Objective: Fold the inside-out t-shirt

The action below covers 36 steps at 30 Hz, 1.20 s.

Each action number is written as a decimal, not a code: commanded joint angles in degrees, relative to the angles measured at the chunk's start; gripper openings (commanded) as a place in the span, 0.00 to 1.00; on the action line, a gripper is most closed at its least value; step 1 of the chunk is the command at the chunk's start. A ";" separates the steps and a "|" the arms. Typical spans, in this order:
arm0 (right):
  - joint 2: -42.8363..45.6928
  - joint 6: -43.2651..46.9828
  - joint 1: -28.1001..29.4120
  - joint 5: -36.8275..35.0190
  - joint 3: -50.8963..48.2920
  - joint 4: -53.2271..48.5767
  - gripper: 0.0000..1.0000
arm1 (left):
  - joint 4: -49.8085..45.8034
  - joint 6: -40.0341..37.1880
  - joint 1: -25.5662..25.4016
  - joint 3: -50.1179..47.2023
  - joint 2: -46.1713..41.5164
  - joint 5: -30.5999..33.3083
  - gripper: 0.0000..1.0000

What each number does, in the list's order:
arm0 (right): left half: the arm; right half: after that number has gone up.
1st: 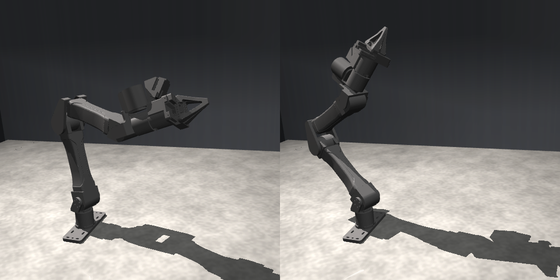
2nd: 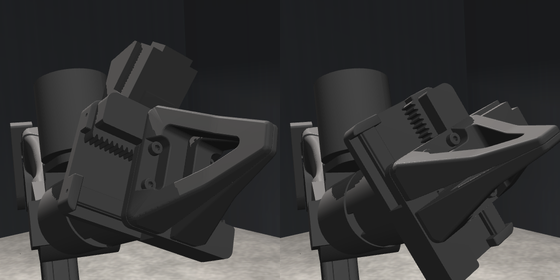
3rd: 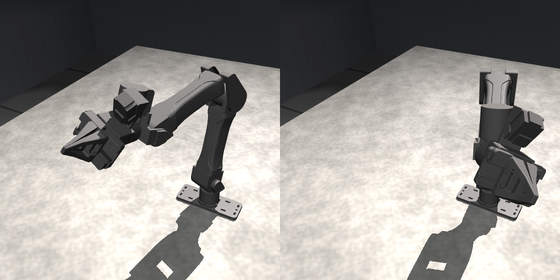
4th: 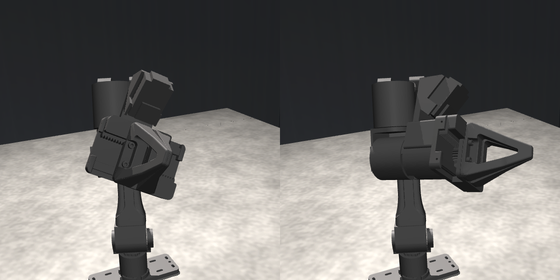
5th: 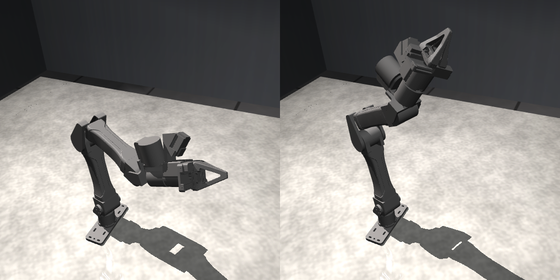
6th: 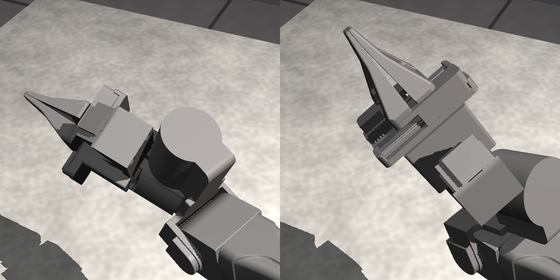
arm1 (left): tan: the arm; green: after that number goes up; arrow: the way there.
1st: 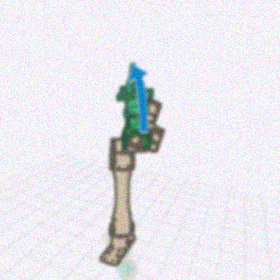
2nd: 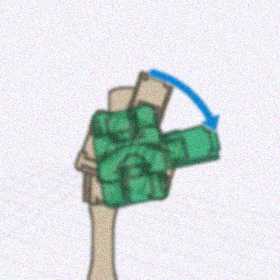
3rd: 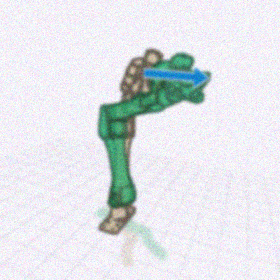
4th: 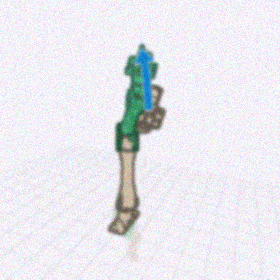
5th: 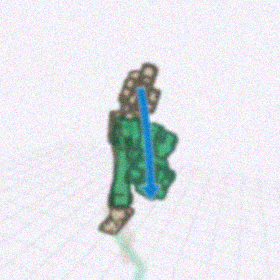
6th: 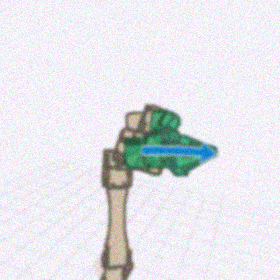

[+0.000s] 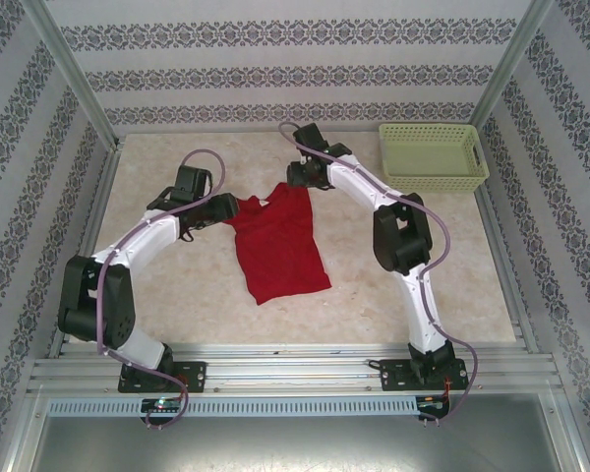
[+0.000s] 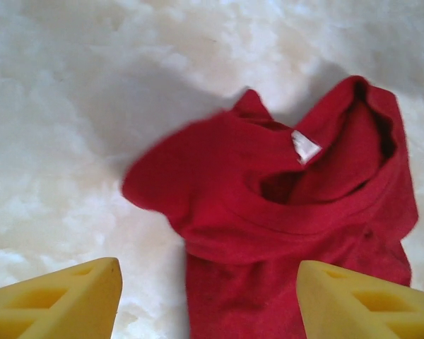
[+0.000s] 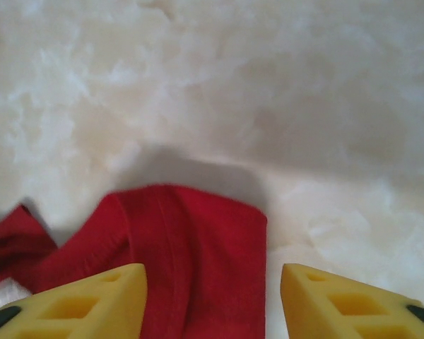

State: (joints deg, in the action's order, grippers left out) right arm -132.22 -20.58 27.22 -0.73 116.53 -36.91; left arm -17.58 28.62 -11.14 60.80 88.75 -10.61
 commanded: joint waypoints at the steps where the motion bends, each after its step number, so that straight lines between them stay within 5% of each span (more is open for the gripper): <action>1: 4.64 -0.53 0.37 2.43 -4.91 2.98 0.58 | 1.52 -2.77 -0.30 -0.09 3.18 -0.41 0.67; 9: 1.48 -2.34 -0.15 3.24 -6.52 4.39 0.63 | -4.12 -4.62 -0.14 11.85 18.95 7.18 0.59; 16: -4.97 -4.51 -1.65 7.64 -0.34 2.60 0.56 | -2.08 -3.04 0.76 21.78 29.35 -0.17 0.29; 22: -10.63 -4.21 -2.38 8.86 9.46 -2.72 0.47 | -0.97 -2.72 0.73 26.96 29.13 -3.64 0.07; 29: -11.36 -5.55 -3.58 11.49 12.71 -3.06 0.08 | 15.15 0.73 2.81 14.37 19.61 -10.03 0.00; 36: -3.46 -7.38 -4.34 13.42 2.64 6.45 0.03 | 17.84 0.66 6.73 11.32 21.44 -11.83 0.10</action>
State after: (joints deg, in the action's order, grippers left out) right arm -140.75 -26.33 23.70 10.83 121.71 -35.22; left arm -3.29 28.82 -6.17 71.85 107.85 -20.69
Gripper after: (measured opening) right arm 0.044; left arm 0.092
